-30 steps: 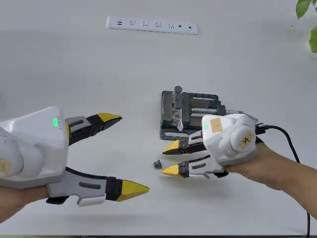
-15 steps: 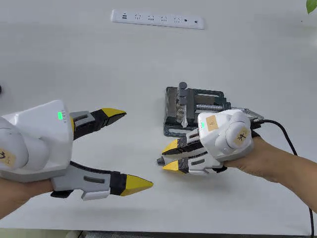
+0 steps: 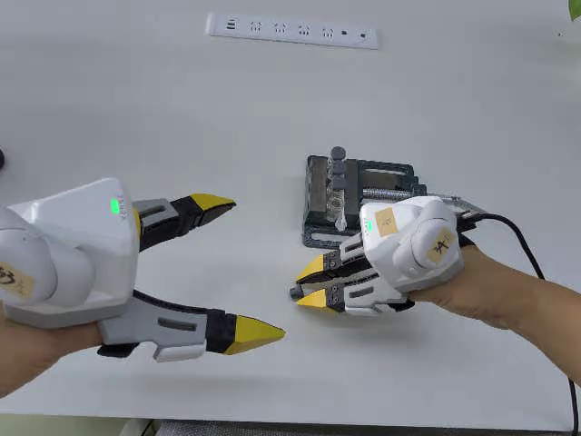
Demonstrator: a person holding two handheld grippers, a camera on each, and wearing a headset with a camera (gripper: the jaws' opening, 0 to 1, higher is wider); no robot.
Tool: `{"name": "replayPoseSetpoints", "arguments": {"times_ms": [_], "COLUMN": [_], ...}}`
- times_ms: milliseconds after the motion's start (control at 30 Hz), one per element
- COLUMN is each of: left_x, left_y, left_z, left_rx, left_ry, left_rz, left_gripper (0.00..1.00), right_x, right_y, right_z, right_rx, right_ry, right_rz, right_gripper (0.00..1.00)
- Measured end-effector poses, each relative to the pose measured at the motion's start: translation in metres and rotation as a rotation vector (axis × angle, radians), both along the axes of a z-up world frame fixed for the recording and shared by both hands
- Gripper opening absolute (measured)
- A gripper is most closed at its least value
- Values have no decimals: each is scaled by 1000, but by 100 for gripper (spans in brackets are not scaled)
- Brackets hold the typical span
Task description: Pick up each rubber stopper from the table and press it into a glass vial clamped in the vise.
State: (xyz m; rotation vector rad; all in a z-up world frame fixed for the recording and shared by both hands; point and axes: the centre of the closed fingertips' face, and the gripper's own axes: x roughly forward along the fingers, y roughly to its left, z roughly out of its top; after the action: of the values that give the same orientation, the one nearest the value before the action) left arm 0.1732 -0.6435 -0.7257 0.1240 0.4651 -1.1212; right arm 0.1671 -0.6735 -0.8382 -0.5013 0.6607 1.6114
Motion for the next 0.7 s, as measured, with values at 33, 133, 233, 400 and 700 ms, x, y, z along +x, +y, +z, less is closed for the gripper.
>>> {"name": "replayPoseSetpoints", "arguments": {"times_ms": [33, 133, 233, 400, 700], "left_x": [0, -1, -1, -1, -1], "left_y": [0, -1, -2, -3, -3], "left_z": [0, 0, 0, 0, 1], "left_rx": [0, -1, -2, -2, -3], "left_ry": [-1, 0, 0, 1, -3], "left_rz": [-1, -2, -5, -7, -8], "left_gripper": [84, 84, 84, 83, 83], "right_x": [0, 0, 1, 1, 2], "right_y": [0, -1, -1, -1, -2], "right_z": [0, -1, -1, -1, 1], "right_rx": [-2, -5, -9, -10, -10], "right_ry": [1, -2, -7, -4, 1], "right_rz": [-1, -1, -2, -7, -22], "right_gripper": [9, 8, 7, 7, 7]}}
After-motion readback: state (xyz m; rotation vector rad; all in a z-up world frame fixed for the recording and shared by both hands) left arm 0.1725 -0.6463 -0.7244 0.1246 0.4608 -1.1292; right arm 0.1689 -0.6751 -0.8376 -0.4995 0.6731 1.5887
